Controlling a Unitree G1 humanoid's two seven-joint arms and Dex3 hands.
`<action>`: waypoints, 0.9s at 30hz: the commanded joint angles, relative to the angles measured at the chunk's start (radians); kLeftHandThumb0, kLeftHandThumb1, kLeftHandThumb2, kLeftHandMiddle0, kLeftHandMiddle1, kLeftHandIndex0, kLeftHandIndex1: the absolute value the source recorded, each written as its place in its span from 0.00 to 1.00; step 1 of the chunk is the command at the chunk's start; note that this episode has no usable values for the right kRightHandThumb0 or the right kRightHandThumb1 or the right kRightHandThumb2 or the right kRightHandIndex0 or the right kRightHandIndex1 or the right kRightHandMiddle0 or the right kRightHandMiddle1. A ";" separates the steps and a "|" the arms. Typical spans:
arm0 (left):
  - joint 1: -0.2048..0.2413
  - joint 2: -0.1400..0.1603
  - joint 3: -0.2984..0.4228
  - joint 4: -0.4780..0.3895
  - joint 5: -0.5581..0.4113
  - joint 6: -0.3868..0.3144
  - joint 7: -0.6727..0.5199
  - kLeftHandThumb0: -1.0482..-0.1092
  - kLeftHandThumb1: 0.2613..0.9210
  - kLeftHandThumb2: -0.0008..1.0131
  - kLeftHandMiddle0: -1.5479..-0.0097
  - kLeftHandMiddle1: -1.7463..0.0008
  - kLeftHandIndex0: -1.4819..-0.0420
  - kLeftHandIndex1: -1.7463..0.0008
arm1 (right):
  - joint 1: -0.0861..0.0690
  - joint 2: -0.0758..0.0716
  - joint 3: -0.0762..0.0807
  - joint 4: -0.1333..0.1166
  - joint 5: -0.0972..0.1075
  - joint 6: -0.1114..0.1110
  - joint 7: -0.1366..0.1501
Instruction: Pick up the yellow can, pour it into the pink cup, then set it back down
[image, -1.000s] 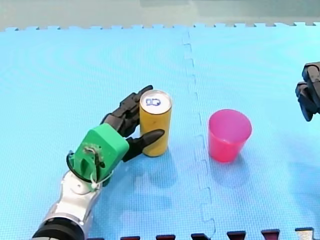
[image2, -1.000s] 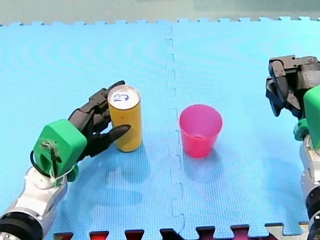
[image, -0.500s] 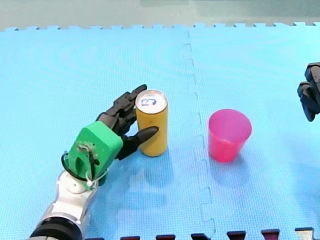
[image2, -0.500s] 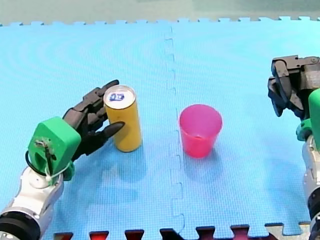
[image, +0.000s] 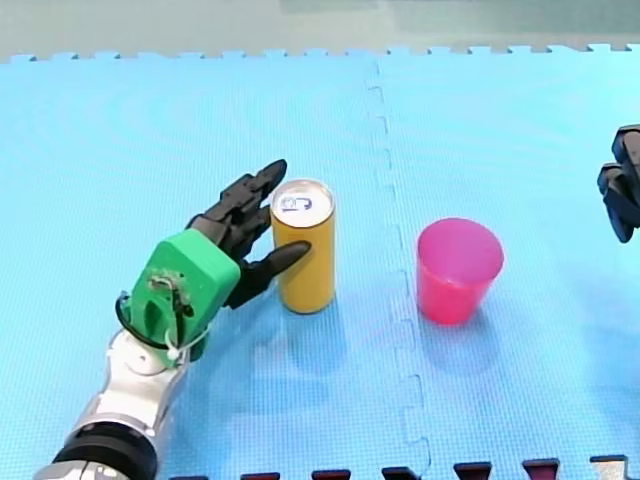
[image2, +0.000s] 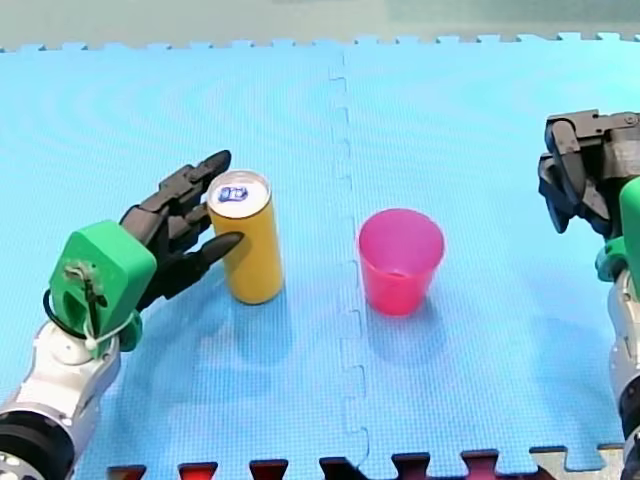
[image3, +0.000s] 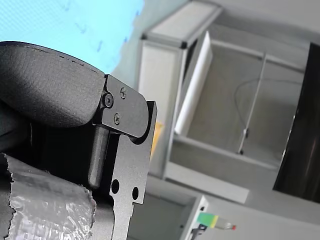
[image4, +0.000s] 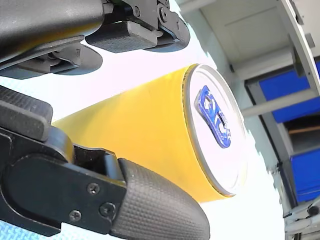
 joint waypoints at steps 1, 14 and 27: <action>-0.006 0.008 0.002 0.000 0.002 0.001 0.002 0.14 0.92 0.00 0.76 1.00 0.79 1.00 | -0.001 -0.007 0.001 -0.001 -0.003 -0.006 -0.004; -0.004 0.008 -0.010 -0.005 0.015 -0.007 0.013 0.16 0.91 0.00 0.75 1.00 0.78 1.00 | -0.001 -0.006 0.004 -0.005 -0.009 -0.003 -0.010; -0.008 -0.015 -0.034 0.007 0.041 -0.009 0.013 0.15 0.89 0.00 0.76 1.00 0.79 1.00 | -0.001 -0.005 -0.002 -0.006 -0.001 -0.001 -0.001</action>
